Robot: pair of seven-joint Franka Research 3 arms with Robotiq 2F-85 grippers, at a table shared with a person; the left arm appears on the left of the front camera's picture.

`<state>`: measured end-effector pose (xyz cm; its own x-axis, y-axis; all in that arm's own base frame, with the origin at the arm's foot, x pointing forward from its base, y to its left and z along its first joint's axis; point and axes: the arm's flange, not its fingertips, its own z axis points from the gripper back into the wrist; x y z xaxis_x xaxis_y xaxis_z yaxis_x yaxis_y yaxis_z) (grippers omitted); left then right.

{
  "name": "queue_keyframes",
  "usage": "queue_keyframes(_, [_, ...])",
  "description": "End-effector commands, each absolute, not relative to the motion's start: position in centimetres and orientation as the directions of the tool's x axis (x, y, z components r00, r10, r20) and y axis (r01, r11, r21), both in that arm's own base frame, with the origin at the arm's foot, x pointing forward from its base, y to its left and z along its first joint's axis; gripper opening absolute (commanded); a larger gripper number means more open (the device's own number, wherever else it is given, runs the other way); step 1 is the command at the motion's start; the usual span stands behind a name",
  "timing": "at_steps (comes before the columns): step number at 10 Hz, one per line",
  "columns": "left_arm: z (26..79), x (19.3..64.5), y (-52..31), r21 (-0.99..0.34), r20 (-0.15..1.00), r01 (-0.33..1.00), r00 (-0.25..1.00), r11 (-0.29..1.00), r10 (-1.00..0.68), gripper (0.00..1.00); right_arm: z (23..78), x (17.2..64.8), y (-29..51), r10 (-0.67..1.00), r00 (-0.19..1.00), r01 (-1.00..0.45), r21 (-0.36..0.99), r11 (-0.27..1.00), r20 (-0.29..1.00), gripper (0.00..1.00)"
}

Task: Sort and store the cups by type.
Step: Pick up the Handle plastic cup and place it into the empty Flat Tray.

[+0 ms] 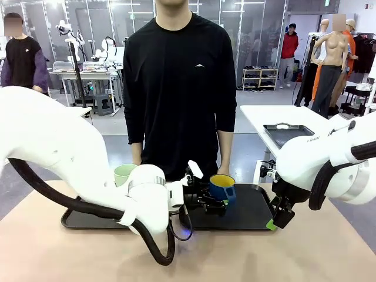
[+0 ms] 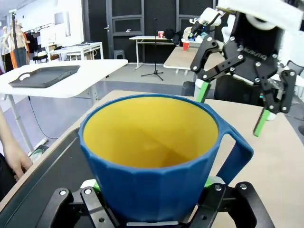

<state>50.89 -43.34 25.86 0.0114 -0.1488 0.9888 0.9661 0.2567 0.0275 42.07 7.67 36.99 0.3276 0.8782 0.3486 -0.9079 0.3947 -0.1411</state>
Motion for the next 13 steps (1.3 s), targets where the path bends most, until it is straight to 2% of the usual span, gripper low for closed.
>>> queue_keyframes(1, [25.1, 51.8, -44.5, 0.067, 0.987, 0.945, -0.015, 0.320, -0.161, 0.70, 36.9, 42.1, 7.6, 0.881, 0.322, -0.908, -0.152, 0.391, 0.347, 1.00])
queue_keyframes(6, [23.7, 53.8, -44.5, 0.077, 0.980, 0.935, -0.007, 0.346, -0.201, 0.70, 36.9, 42.1, 7.6, 0.881, 0.322, -0.908, -0.152, 0.391, 0.347, 1.00])
queue_keyframes(13, [20.7, 55.0, -44.4, 0.062, 0.990, 0.937, -0.013, 0.343, -0.143, 0.70, 36.9, 42.1, 7.6, 0.881, 0.322, -0.908, -0.152, 0.391, 0.347, 1.00])
